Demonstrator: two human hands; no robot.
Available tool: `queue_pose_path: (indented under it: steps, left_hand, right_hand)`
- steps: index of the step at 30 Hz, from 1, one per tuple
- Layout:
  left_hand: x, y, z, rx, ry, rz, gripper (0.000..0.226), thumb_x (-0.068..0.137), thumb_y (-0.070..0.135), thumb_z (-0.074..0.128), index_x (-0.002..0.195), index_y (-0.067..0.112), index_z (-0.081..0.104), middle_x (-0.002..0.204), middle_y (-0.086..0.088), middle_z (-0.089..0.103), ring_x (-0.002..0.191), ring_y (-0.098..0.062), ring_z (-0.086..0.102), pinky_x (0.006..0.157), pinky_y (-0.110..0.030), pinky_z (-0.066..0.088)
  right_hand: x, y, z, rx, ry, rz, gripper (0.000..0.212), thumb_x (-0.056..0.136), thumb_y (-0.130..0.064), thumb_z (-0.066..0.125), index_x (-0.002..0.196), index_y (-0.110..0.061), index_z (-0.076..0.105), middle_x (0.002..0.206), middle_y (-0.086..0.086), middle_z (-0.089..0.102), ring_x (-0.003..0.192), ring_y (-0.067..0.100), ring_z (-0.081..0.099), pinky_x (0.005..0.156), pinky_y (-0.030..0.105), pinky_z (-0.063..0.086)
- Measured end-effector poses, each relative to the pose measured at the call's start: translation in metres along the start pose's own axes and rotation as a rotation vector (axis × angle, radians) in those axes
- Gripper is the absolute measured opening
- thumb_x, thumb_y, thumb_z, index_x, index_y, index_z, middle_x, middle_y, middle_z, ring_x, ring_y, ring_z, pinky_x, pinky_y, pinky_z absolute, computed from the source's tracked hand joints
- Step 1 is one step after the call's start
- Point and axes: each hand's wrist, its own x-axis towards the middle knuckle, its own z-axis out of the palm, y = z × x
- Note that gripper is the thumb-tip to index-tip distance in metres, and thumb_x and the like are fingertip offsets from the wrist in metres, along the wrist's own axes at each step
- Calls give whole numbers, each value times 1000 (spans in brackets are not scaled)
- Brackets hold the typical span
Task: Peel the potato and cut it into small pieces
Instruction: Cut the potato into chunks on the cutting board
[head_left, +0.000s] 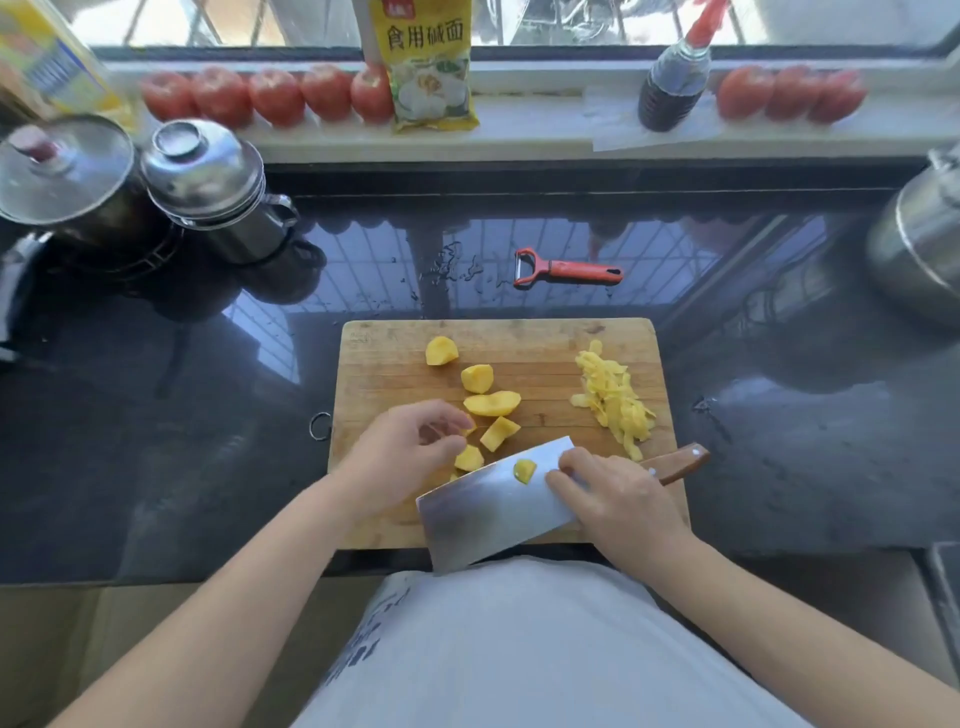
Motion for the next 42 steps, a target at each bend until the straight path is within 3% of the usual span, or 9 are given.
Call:
queue_pose_path:
  steps: [4,7,11,17,22,25,29,35,42]
  left_hand:
    - [21,26,41,279,-224,186,50,103,44,58,150,35,48,138,8,55,124,-10,51,104,-30,41]
    - [32,20,47,280,-245,153,35,108,37,48,141,29,57,136,6,63,126,-16,55,98,-31,42]
    - [52,-12,18,310,-72,67,18,108,24,49,104,28,66,109,3,69,106,-24,63,90,-39,51]
    - [59,-38,-17,680,-80,182,23,105,31,55,127,24,56,118,3,64,111,-22,62,92,-37,52]
    - [40,-50,-20,848,286,344,22,98,22,63,117,14,71,116,-4,71,105,-28,63,89,-43,54]
    - [38,-48,8,797,167,586,32,94,25,71,126,18,68,127,-7,65,120,-32,59,97,-47,53]
    - [71,-36,40,994,-48,861,43,101,41,59,144,31,56,158,-5,45,152,-36,32,124,-53,30]
    - [100,-37,30,1170,-152,965,38,105,36,52,139,23,61,163,-9,40,153,-34,34,125,-54,26]
    - [81,-50,-6,1069,-31,920,42,104,30,54,146,24,56,163,-9,40,154,-35,29,127,-53,23]
  right_hand:
    - [8,-7,-5,13,44,24,22,74,8,59,85,-11,65,85,8,58,53,23,36,48,34,34]
    - [16,-8,-12,22,60,41,26,84,7,40,80,-9,61,84,8,57,53,21,29,49,31,25]
    - [8,-2,-8,31,30,74,23,76,10,45,77,-9,58,86,9,55,51,21,30,48,31,25]
    - [-21,10,1,110,-39,331,36,57,16,64,81,-11,60,89,4,52,46,23,40,35,34,38]
    - [-36,16,-7,287,-49,637,37,64,12,71,85,-18,63,94,-4,52,59,23,54,48,37,49]
    - [-37,18,-5,393,-4,854,32,73,8,72,83,-22,63,94,-9,51,70,18,58,56,32,47]
    - [-33,18,-6,475,83,1082,18,88,-6,71,85,-23,64,91,-9,52,72,3,55,55,24,36]
    - [-27,18,-10,509,101,1120,13,90,-12,69,86,-23,65,91,-10,53,76,-4,53,58,26,37]
    - [-30,6,-9,542,100,1089,10,91,-23,73,86,-25,65,89,-13,51,74,-6,54,58,25,38]
